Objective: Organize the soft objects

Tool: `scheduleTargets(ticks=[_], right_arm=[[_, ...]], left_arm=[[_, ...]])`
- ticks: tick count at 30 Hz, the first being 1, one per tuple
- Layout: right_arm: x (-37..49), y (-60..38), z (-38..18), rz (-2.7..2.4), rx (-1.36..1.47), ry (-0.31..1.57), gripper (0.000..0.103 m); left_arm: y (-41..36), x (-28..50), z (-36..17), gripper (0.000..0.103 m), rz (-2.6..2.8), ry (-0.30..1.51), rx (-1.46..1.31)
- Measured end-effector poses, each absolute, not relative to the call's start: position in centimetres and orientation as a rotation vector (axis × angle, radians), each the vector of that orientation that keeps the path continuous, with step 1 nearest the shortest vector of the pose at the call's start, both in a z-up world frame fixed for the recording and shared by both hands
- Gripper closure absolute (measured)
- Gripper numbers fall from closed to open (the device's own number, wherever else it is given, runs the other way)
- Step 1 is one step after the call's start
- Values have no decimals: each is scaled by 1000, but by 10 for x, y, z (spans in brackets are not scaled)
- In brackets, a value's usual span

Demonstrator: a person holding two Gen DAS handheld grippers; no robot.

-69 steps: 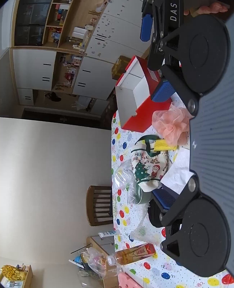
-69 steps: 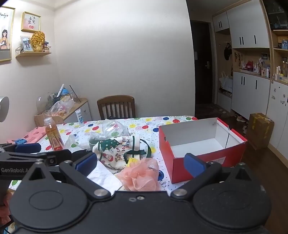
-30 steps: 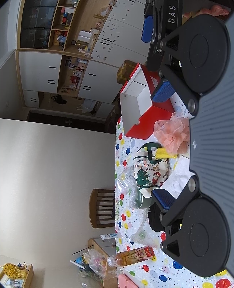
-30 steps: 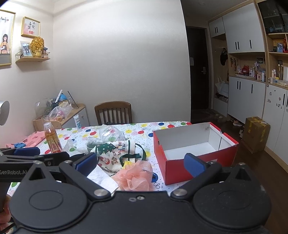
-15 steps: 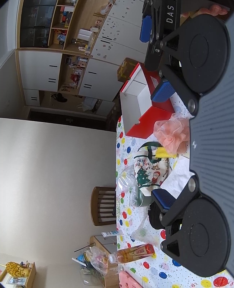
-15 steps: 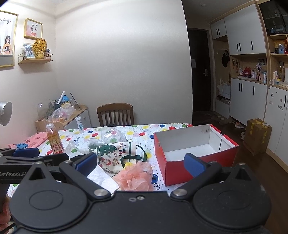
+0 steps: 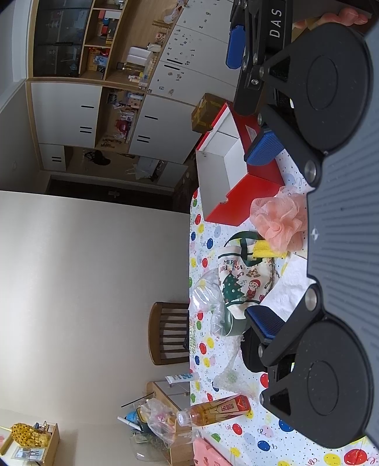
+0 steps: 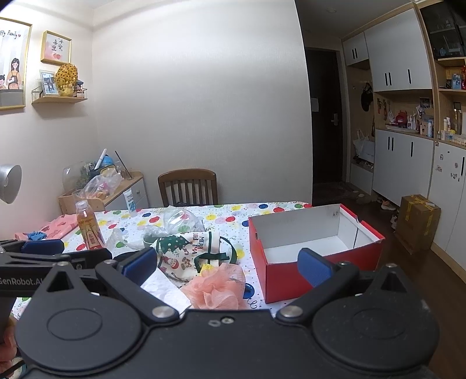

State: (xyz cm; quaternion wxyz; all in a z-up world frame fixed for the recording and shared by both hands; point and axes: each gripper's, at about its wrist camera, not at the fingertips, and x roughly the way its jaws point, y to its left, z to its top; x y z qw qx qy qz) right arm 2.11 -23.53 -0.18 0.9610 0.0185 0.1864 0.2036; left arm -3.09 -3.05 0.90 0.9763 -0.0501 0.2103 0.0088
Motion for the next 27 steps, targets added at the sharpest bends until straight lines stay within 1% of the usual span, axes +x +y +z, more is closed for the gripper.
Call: scheduleTargets(ticks=[13, 27], right_arm=[[24, -232, -1, 424, 25, 375, 0], [52, -187, -10, 424, 16, 402, 0]], left_arm=[[-19, -29, 8, 0, 15, 424, -143], [32, 12, -8, 0, 8, 475, -173]])
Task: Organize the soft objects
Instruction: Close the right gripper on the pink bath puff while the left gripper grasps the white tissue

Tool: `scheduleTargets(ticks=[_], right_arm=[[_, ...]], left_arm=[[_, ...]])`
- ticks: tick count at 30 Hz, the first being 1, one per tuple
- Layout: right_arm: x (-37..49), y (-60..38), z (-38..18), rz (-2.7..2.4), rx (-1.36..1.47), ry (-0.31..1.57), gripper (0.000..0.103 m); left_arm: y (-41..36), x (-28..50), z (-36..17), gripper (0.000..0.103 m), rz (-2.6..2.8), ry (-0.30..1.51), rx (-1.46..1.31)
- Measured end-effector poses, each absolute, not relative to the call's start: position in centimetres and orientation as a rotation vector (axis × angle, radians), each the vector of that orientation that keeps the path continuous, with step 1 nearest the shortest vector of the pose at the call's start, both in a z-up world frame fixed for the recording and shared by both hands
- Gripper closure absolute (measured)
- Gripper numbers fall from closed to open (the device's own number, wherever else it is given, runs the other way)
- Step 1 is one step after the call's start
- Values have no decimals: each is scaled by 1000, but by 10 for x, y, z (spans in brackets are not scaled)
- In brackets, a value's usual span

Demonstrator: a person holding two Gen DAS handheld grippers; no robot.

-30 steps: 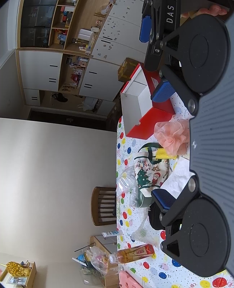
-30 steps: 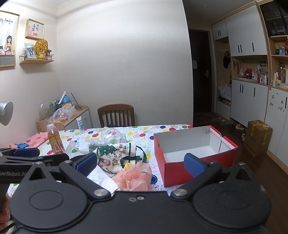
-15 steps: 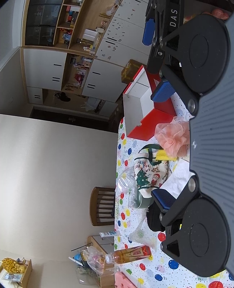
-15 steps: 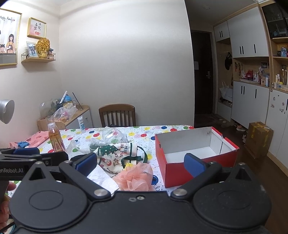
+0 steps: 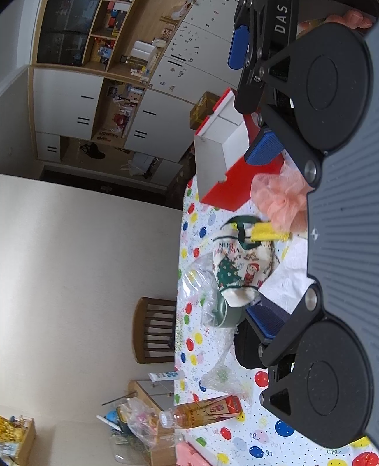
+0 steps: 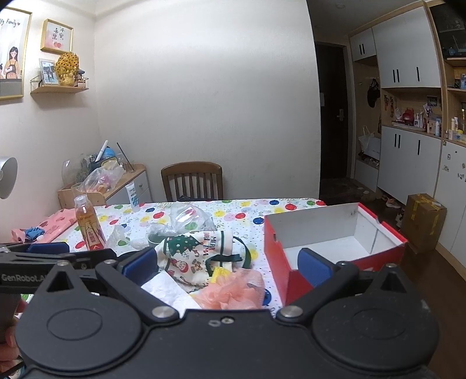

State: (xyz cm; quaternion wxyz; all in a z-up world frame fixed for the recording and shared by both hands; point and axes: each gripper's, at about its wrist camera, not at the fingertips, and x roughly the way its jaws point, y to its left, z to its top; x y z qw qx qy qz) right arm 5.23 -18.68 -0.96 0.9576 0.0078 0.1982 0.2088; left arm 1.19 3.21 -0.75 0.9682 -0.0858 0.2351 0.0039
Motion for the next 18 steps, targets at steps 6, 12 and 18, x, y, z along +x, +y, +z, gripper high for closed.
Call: scheduleTargets(ticks=[6, 12, 18], right_arm=[[66, -169, -16, 429, 20, 427, 0], [81, -149, -30, 432, -4, 469, 0], [106, -136, -54, 391, -30, 539, 1]], left_arm=[[61, 34, -18, 0, 20, 509, -194], [84, 57, -34, 0, 23, 533, -175], [96, 88, -63, 0, 1, 588, -135]])
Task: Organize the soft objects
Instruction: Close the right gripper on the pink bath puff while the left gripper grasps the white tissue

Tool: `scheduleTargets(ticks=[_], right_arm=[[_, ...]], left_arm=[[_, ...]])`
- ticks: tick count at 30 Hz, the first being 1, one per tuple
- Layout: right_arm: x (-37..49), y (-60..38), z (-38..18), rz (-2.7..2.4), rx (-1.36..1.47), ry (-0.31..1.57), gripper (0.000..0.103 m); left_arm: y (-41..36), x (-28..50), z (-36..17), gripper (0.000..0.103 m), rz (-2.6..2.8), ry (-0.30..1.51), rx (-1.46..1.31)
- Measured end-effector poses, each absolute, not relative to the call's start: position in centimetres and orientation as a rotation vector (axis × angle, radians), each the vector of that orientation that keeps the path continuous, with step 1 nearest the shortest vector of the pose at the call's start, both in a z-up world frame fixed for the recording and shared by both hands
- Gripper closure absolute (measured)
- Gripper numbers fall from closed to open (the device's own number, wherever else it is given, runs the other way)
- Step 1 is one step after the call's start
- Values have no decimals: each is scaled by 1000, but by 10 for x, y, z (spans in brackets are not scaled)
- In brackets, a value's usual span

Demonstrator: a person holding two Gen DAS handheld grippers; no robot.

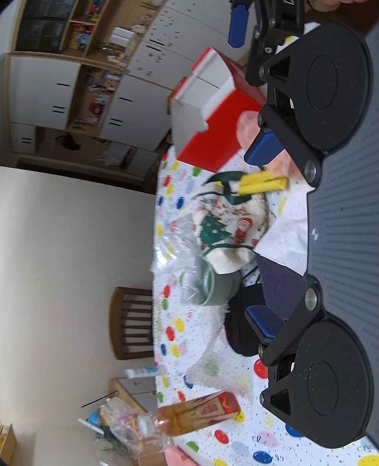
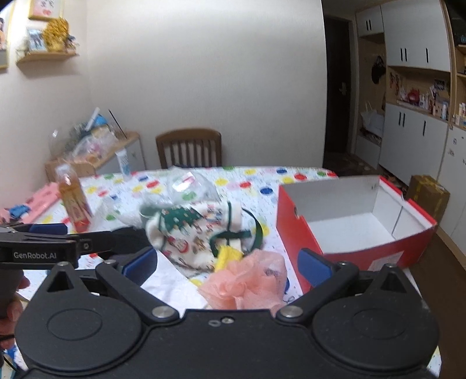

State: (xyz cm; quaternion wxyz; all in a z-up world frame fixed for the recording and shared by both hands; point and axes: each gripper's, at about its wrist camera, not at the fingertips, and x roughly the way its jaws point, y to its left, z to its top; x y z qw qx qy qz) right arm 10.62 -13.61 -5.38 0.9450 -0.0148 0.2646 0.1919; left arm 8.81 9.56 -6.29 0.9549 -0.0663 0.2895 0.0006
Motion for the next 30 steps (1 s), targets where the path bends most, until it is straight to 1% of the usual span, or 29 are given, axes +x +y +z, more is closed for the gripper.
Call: scheduleTargets(ticks=[10, 14, 18, 20, 21, 23, 25, 26, 27, 29, 30], right_arm=[[148, -121, -95, 338, -61, 662, 5], [162, -113, -108, 319, -73, 708, 6], [174, -107, -122, 299, -86, 751, 8], [178, -105, -128, 292, -88, 767, 9], [180, -103, -131, 288, -91, 776, 9], [182, -101, -136, 287, -92, 791, 11], [184, -99, -140, 281, -100, 805, 13], [184, -98, -141, 279, -102, 810, 15], [184, -97, -142, 279, -104, 815, 16], [183, -96, -144, 274, -110, 819, 19], [183, -96, -144, 272, -110, 821, 21]], left_arm=[[92, 128, -127, 1, -45, 686, -23], [92, 139, -144, 1, -55, 713, 3], [92, 148, -158, 11, -57, 740, 15], [92, 151, -163, 13, -56, 752, 13], [92, 152, -165, 16, -57, 754, 12], [91, 152, -167, 17, -54, 742, 27], [88, 153, -167, 26, -57, 733, 45], [87, 154, -167, 29, -58, 730, 53], [86, 154, -167, 36, -60, 729, 59], [83, 154, -166, 42, -62, 726, 79], [81, 154, -166, 49, -64, 724, 88]])
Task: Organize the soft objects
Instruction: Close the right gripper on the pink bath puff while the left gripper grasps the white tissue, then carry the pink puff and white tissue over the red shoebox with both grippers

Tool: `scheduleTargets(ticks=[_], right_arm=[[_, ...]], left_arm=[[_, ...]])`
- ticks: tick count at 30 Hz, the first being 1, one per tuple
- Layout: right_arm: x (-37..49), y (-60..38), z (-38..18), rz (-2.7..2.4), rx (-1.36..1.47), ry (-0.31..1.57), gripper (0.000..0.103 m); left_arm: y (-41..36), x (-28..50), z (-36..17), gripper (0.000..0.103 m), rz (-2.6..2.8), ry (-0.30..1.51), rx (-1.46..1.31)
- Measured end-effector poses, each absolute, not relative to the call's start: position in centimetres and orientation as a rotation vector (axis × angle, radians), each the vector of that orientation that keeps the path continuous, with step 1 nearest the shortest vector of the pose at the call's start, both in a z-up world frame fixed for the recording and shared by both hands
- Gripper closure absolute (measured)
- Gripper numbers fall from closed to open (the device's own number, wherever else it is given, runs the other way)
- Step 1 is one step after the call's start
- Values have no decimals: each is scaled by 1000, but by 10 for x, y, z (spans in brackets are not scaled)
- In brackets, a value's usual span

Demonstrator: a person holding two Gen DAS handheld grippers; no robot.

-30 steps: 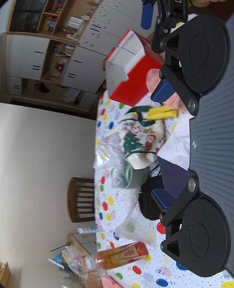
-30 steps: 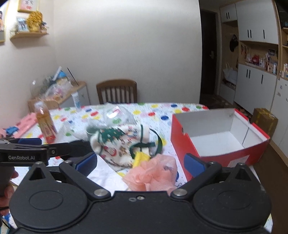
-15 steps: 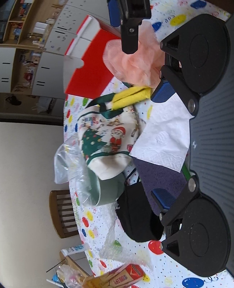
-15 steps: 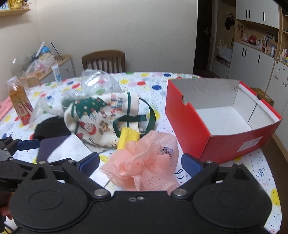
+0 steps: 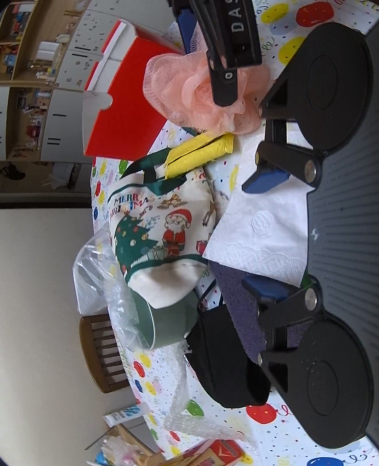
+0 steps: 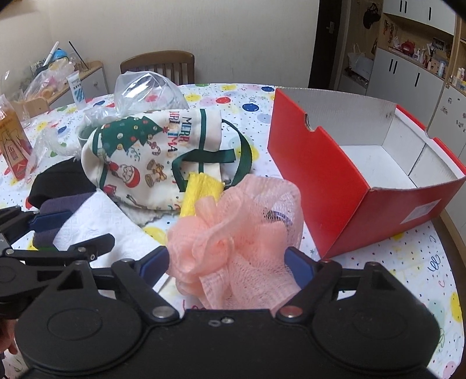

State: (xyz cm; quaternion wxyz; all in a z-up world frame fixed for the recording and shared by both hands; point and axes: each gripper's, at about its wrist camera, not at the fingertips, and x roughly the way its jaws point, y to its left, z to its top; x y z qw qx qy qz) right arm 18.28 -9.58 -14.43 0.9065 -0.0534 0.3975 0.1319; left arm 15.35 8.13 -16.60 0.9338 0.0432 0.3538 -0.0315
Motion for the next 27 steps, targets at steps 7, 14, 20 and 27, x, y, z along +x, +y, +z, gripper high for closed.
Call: scheduleTargets(ticks=[7, 14, 20, 27], right_arm=[[180, -94, -145, 268, -118, 833, 45], [174, -100, -140, 267, -108, 829, 79], [164, -111, -128, 277, -77, 807, 88], [150, -130, -100, 325, -47, 734, 90]], left_arm=[[75, 148, -165, 85, -64, 712, 118], [79, 144, -161, 94, -123, 711, 41], [81, 139, -153, 98, -143, 710, -12], [79, 131, -131, 99, -159, 672, -48]])
